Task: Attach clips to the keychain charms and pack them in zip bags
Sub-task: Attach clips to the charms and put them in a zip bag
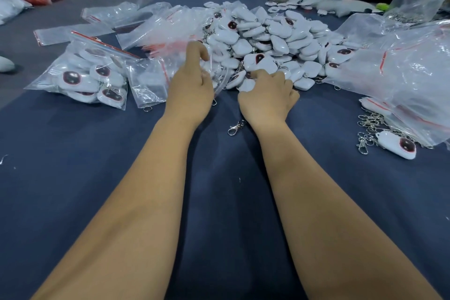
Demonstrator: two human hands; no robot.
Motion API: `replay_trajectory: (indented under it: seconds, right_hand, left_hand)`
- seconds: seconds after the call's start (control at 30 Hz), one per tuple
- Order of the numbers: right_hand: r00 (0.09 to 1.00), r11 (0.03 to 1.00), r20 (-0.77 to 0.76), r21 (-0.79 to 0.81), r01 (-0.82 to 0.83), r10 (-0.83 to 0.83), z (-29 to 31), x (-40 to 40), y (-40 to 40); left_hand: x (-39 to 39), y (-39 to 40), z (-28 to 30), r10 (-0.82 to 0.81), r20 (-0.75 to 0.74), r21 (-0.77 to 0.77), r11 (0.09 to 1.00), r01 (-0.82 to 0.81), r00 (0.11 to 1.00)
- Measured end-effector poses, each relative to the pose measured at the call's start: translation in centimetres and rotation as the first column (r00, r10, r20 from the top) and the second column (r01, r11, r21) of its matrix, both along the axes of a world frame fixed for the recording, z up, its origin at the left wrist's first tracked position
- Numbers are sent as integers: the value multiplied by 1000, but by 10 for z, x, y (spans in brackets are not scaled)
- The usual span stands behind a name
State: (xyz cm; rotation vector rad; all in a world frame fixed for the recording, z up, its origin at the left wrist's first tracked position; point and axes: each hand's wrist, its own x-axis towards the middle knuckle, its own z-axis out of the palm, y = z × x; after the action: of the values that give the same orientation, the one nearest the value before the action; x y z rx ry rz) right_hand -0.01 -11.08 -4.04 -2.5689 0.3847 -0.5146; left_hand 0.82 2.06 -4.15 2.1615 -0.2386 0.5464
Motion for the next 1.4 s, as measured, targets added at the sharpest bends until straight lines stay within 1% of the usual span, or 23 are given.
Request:
replay_trajectory:
  seconds: [0.07, 0.1, 0.17, 0.27, 0.33, 0.43, 0.47, 0.5, 0.53, 0.57, 0.6, 0.67, 0.7, 0.73, 0.77, 0.83, 0.93, 1.0, 1.07, 1.13, 1.23, 1.33, 1.4]
  right_hand:
    - [1000, 1000, 13, 0, 9, -9, -1, 1, 0]
    - [1000, 1000, 14, 1, 11, -11, -2, 2, 0]
    - [1000, 1000, -7, -20, 8, -8, -2, 3, 0]
    - [999, 998, -35, -60, -2, 0, -3, 3, 0]
    - [1000, 1000, -2, -20, 15, -15, -3, 4, 0]
    - [991, 999, 132, 52, -2, -5, -2, 3, 2]
    - [982, 991, 188, 126, -34, 10, 0, 3, 2]
    - [968, 967, 249, 241, -86, 24, 2, 3, 2]
    - [951, 912, 309, 382, -151, 28, 4, 2, 3]
    - [932, 830, 362, 513, -217, 19, 7, 1, 4]
    - [916, 743, 402, 611, -274, 7, 9, -1, 5]
    - [897, 548, 441, 748, -374, 10, 11, -2, 6]
    - [891, 427, 452, 801, -419, 27, 12, -3, 7]
    - [884, 314, 464, 833, -455, 50, 13, -4, 8]
    - [875, 236, 477, 844, -481, 76, 13, -4, 8]
    - [859, 176, 493, 842, -511, 135, 14, -4, 10]
    - [852, 103, 474, 857, -504, 225, 14, -4, 12]
    - [851, 62, 456, 872, -486, 260, 14, -3, 12]
    - [860, 32, 442, 885, -464, 253, 15, -2, 12]
    - [870, 17, 436, 892, -452, 232, 14, 0, 12]
    - [873, -10, 448, 891, -455, 193, 13, 2, 9]
    - [893, -93, 427, 904, -418, 138, 13, 2, 7]
    - [913, -91, 395, 918, -386, 105, 12, 4, 6]
  left_hand:
    - [1, -1, 1, -23, 10, 58, 998, 23, 1000]
    - [3, -1, 1, -25, -8, 79, 997, 26, 1000]
    - [7, -2, -1, -23, -66, 74, 997, 28, 998]
    - [11, -2, -5, -11, -92, 49, 999, 16, 996]
    - [12, -2, -7, -17, -100, 48, 999, 21, 995]
    - [14, -2, -7, -10, -96, 88, 996, 18, 995]
    - [14, -2, -7, 4, -89, 106, 994, 5, 996]
    - [14, -2, -7, 17, -80, 119, 993, -7, 997]
    - [14, -2, -8, 23, -74, 126, 992, -14, 997]
    - [13, -2, -8, 23, -70, 126, 992, -14, 997]
    - [13, -2, -8, 23, -68, 125, 992, -15, 997]
    - [13, -1, -8, 31, -67, 142, 990, -21, 997]
    - [13, -1, -8, 36, -64, 159, 987, -26, 997]
    - [13, -1, -8, 39, -62, 172, 985, -28, 997]
    - [13, -1, -8, 37, -63, 178, 984, -25, 997]
    - [13, -2, -7, 23, -77, 177, 984, -10, 997]
    - [12, -2, -4, 6, -91, 149, 989, 7, 996]
    - [12, -2, -2, -4, -123, 43, 999, 9, 992]
    - [11, -2, -1, -20, -156, -66, 998, 10, 988]
    - [11, -2, -2, -16, -178, -105, 994, -3, 984]
    - [13, -2, -3, 11, -189, -86, 996, -28, 982]
    - [12, -2, -2, 25, -184, -61, 997, -37, 983]
    - [11, -2, -2, 33, -186, -30, 999, -39, 982]
